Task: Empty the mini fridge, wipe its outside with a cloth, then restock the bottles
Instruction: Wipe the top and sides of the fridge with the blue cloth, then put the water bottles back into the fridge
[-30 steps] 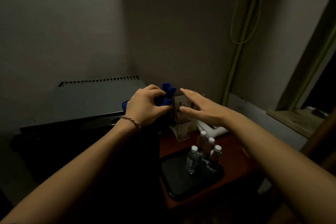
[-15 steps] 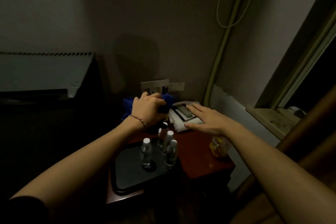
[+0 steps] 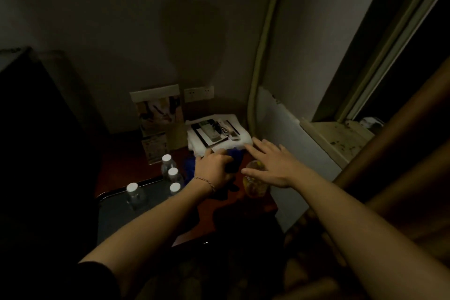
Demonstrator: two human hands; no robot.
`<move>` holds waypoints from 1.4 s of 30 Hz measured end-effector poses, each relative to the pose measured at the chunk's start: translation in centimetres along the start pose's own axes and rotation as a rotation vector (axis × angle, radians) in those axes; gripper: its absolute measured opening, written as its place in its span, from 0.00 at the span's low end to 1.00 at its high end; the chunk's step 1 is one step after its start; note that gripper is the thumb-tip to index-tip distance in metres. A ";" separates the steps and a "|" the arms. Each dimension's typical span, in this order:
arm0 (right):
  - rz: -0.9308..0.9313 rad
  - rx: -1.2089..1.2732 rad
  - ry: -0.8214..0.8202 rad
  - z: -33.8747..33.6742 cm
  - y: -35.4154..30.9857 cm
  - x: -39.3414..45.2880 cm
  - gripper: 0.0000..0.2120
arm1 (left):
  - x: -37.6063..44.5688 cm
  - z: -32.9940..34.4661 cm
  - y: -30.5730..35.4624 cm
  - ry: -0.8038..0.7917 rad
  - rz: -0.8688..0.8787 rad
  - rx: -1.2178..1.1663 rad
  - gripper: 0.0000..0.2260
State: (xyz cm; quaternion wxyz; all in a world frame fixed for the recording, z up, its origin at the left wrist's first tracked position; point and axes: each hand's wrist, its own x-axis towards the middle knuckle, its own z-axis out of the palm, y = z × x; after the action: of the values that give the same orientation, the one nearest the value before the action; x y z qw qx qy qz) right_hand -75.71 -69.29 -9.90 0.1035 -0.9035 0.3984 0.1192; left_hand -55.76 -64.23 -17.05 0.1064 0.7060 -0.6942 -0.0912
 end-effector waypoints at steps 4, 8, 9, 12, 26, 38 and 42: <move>0.033 0.046 -0.030 1.9 2.5 -0.5 0.38 | 2.0 4.7 0.7 -0.087 -0.019 -0.001 0.16; 0.032 0.096 -0.041 4.4 3.4 -0.3 0.38 | 2.6 9.8 0.2 -0.198 -0.074 0.029 0.18; 0.023 0.107 -0.039 4.9 3.4 -0.2 0.38 | 2.7 11.1 -0.2 -0.212 -0.080 0.039 0.18; 0.002 0.103 -0.023 6.9 3.4 0.5 0.38 | 2.9 14.9 -1.7 -0.228 -0.097 0.055 0.17; -0.142 0.096 -0.033 7.9 -1.6 7.5 0.39 | 1.0 14.3 -5.7 -0.185 -0.133 0.000 0.33; -0.238 0.081 -0.040 4.1 -10.0 11.3 0.42 | -5.6 -4.4 -14.5 0.118 -0.319 0.206 0.33; -0.328 0.013 -0.085 5.9 -15.1 13.0 0.43 | -9.0 -3.2 -18.8 -0.139 -0.489 0.127 0.39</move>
State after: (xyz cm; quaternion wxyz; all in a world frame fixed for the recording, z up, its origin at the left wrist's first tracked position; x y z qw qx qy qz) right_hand -56.75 -66.70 -17.98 0.1441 -0.9499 0.2417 0.1360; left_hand -36.98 -54.92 -19.39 -0.0113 0.8501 -0.5129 -0.1188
